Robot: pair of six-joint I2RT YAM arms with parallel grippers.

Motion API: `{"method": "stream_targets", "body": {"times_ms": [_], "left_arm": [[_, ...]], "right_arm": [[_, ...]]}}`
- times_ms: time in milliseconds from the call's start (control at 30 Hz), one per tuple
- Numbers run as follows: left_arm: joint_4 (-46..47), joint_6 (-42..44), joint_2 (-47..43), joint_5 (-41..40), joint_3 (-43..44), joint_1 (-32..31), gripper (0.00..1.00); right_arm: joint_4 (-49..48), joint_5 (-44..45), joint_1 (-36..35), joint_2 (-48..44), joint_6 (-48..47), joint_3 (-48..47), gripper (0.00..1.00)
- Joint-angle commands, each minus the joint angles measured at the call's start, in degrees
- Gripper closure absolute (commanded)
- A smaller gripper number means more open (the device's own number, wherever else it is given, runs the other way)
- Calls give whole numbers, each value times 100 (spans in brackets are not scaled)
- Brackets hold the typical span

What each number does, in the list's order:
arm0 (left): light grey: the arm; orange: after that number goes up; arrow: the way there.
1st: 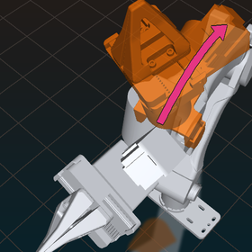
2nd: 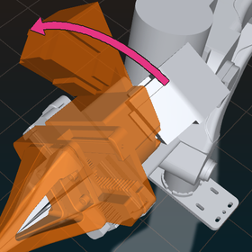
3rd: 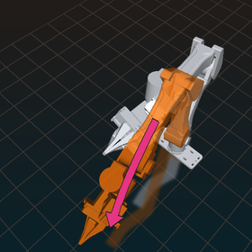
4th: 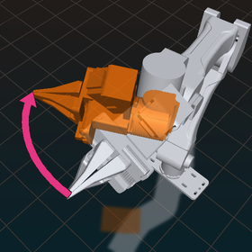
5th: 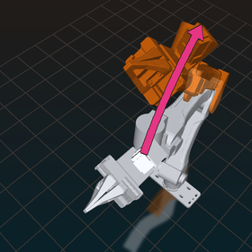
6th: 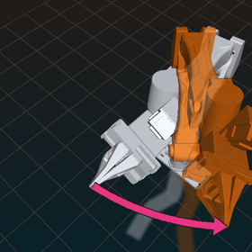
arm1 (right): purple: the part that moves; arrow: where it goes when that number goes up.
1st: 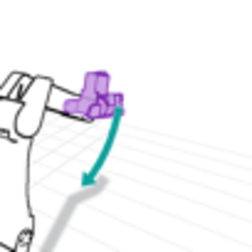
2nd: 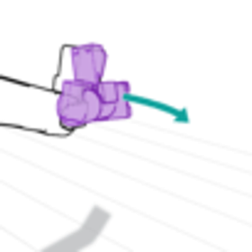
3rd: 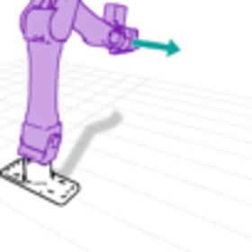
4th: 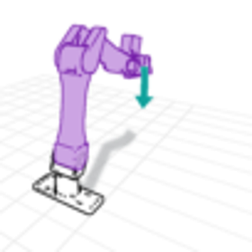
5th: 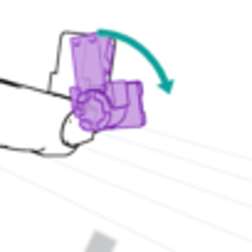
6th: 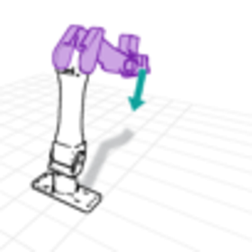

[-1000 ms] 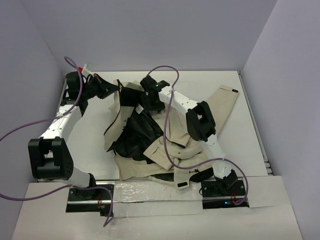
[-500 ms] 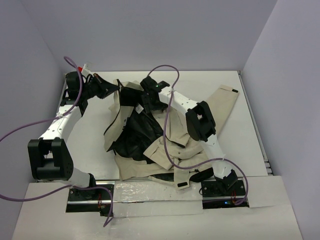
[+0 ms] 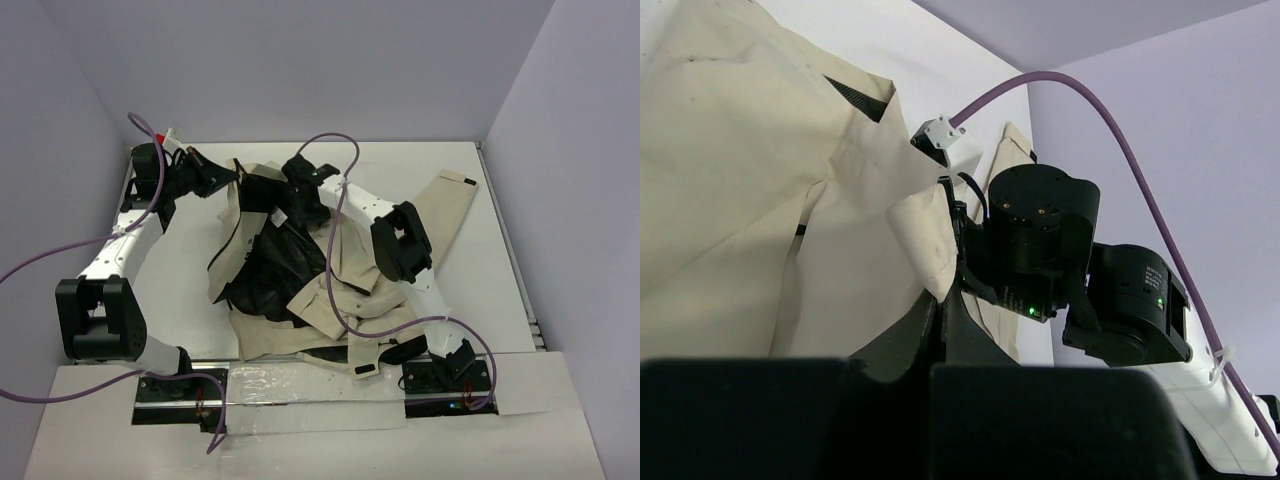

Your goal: Zip up the jacket

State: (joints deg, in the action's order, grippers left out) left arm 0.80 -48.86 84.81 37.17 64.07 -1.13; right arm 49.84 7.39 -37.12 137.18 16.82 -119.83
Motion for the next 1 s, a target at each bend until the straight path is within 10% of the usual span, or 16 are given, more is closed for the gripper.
{"method": "stream_targets", "body": {"times_ms": [0, 400, 967], "left_arm": [[35, 70, -281, -96, 35, 25, 100], [23, 56, -281, -95, 78, 25, 100], [28, 24, -245, -130, 105, -37, 100]], "right_arm": [[-127, 158, 39, -528, -43, -44, 42], [-23, 420, 217, -440, -170, -243, 18], [-323, -371, 173, -16, -186, 27, 23]]}}
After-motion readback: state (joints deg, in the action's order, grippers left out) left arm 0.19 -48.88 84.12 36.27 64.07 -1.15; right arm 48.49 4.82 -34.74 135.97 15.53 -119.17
